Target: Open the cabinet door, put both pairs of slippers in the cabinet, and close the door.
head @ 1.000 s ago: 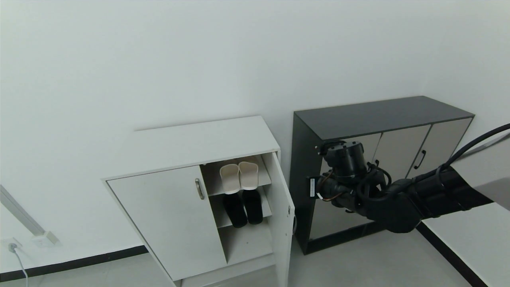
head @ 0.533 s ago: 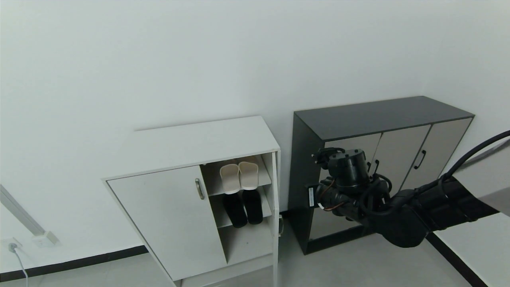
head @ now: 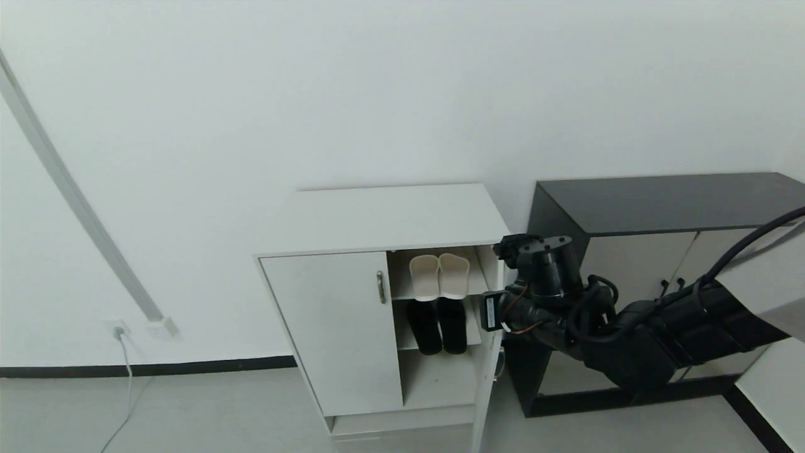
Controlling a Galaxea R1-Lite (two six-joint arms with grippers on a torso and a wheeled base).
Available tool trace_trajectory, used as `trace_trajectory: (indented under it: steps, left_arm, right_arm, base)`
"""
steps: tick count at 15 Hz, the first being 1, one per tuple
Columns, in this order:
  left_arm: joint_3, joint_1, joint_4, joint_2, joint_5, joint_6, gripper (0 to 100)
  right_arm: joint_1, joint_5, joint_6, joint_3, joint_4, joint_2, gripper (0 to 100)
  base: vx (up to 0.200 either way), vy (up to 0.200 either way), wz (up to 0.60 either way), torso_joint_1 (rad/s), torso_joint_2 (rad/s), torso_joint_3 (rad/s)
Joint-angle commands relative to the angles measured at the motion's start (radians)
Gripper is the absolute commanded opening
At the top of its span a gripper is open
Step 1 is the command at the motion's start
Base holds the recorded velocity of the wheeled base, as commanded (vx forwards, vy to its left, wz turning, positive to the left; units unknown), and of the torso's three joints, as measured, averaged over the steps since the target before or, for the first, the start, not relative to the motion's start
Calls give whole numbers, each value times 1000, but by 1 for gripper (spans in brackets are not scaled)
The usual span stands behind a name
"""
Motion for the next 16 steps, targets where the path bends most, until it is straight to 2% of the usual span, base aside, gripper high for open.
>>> trace_trajectory:
  steps: [1, 10, 16]
  left_arm:
    - [0, 0, 1, 1, 0, -1, 0]
    - [0, 0, 1, 1, 0, 1, 0]
    - [0, 0, 1, 1, 0, -1, 0]
  right_arm:
    - [-2, -5, -10, 0, 0, 1, 0]
    - [-100, -113, -148, 18, 8, 4, 0]
    - [-115, -114, -162, 23, 35, 73, 0]
  base:
    - [0, 0, 0, 0, 0, 0]
    - [0, 0, 0, 0, 0, 0]
    - [0, 0, 0, 0, 0, 0]
